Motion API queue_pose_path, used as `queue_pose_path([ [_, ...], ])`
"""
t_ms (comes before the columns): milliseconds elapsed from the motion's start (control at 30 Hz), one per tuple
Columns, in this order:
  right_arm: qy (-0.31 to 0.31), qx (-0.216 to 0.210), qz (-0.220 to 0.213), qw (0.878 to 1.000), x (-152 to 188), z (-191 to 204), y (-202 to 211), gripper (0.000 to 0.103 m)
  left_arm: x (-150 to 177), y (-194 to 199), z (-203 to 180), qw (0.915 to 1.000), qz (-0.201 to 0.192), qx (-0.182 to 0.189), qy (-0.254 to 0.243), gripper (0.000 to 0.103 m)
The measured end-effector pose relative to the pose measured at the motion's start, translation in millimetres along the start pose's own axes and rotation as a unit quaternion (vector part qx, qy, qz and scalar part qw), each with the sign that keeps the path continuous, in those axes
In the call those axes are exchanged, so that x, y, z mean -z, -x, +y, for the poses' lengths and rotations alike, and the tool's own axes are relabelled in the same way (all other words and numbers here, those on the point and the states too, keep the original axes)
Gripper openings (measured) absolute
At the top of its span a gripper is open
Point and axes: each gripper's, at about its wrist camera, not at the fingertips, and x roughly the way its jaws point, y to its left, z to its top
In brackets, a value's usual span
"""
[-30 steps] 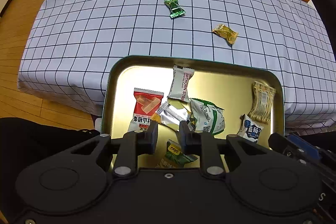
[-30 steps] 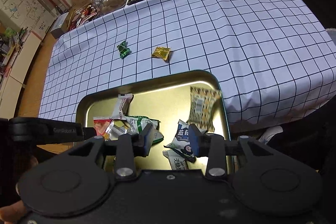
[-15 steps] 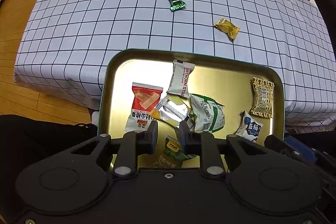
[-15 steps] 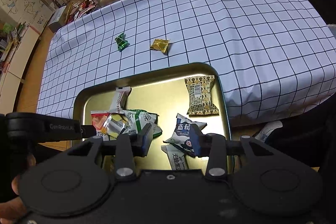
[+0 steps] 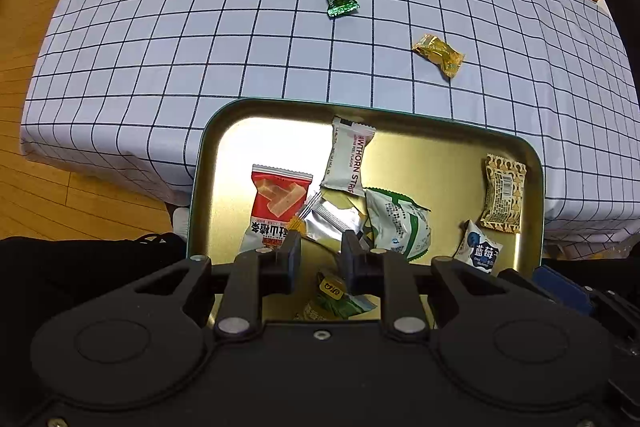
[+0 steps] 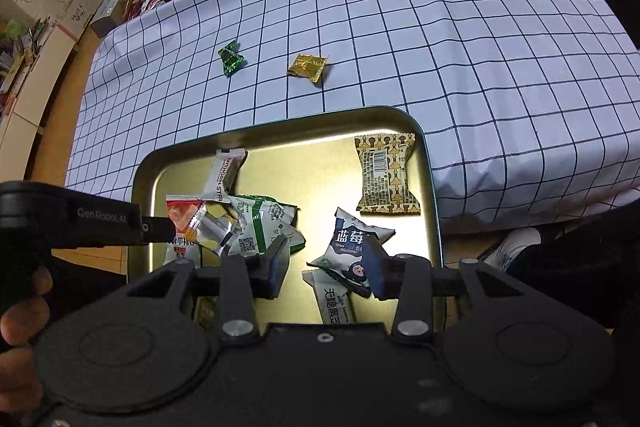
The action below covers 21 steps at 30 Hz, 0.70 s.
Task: Organize snacks
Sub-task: 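Move both grippers back from the tray to the green and gold candies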
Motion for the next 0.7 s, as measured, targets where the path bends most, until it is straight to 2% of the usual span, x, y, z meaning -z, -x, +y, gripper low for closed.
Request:
queue_pose_path([
  [333, 0.030, -0.003, 0.037, 0.999, -25, 2, -10, 0.043, -26, -1, -3, 0.9999, 0.009, -0.003, -0.009, 0.030],
  [700, 0.060, 0.010, 0.030, 0.998, -76, 10, -19, 0.044, -69, -9, -9, 0.9999, 0.006, -0.007, -0.009, 0.030],
])
